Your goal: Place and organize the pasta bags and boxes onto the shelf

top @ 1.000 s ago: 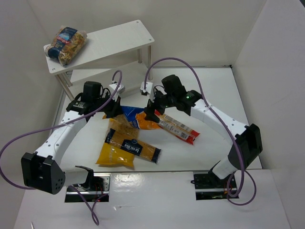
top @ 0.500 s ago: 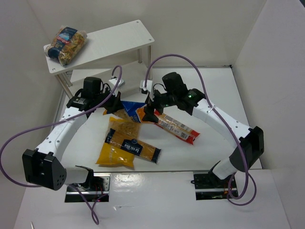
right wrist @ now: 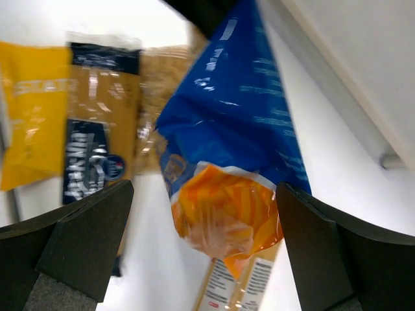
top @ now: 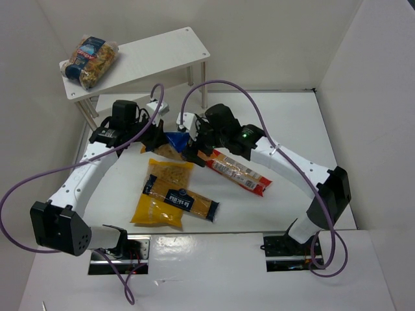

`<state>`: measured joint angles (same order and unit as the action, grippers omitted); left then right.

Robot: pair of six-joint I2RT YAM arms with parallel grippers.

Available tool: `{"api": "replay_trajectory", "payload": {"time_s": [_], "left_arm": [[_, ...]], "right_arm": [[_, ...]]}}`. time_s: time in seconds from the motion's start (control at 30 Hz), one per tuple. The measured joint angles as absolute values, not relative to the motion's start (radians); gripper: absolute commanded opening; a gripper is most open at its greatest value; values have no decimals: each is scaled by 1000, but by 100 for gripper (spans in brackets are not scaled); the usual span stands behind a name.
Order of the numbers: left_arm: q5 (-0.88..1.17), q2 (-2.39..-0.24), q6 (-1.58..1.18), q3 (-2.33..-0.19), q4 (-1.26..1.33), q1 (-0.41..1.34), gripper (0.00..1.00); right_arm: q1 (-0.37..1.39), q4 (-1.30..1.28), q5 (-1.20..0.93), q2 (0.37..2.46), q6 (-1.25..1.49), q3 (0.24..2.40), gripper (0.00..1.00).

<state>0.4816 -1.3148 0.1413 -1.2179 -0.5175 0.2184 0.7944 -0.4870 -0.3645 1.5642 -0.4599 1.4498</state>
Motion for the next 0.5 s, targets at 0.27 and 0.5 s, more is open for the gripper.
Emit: {"api": "replay_trajectory", "payload": {"time_s": [0.27, 0.5], "left_arm": [[511, -1298, 130, -1219, -550, 209, 0], [532, -1271, 154, -1233, -594, 194, 0]], "right_arm": [[797, -418, -215, 1596, -458, 1446, 99], [793, -396, -186, 1608, -461, 1428, 99]]}}
